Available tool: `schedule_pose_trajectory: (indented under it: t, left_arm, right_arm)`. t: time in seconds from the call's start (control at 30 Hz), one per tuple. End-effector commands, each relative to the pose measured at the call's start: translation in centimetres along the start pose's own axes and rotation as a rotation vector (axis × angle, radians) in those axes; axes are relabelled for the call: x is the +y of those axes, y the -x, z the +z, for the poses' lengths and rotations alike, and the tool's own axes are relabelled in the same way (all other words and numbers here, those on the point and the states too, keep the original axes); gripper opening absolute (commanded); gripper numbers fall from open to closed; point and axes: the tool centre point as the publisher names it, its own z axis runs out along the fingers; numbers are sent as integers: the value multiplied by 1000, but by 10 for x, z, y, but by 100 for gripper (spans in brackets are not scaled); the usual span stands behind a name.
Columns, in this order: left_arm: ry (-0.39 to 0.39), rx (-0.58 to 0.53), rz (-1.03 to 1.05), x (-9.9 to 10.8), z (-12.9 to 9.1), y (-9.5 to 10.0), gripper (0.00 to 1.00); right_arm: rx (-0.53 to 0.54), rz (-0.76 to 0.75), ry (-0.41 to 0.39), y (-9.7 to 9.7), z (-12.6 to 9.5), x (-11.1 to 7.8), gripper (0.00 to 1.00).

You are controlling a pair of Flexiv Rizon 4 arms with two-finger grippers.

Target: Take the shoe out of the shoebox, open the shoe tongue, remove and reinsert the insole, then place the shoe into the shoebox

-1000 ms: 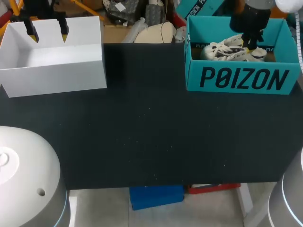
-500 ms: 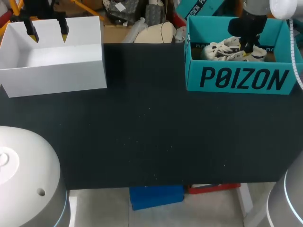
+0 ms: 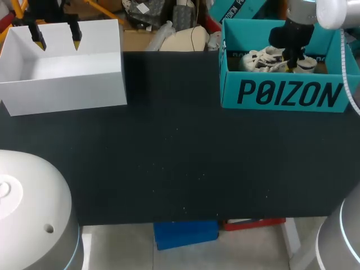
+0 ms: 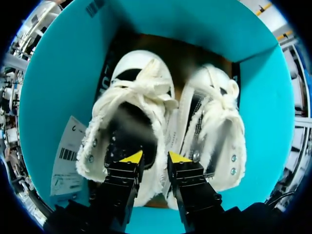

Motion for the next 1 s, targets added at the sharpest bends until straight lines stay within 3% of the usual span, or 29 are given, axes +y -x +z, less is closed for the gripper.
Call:
schedule_pose_trajectory:
  t: [0.03, 0.63, 0.77, 0.8, 1.0]
  left_arm:
    - [1, -2, -2, 1, -1, -1, 100]
    - [1, -2, -2, 1, -1, -1, 100]
    - [1, -2, -2, 1, -1, -1, 100]
    - [1, -2, -2, 1, -1, -1, 100]
    - [1, -2, -2, 1, -1, -1, 100]
  right_arm:
    - [12, 7, -14, 9, 14, 2, 27]
    - [44, 39, -71, -3, 42, 0, 25]
    - [44, 44, -75, -3, 46, -1, 16]
    - [45, 43, -76, -2, 46, -1, 2]
    - [43, 45, -80, -4, 37, -3, 0]
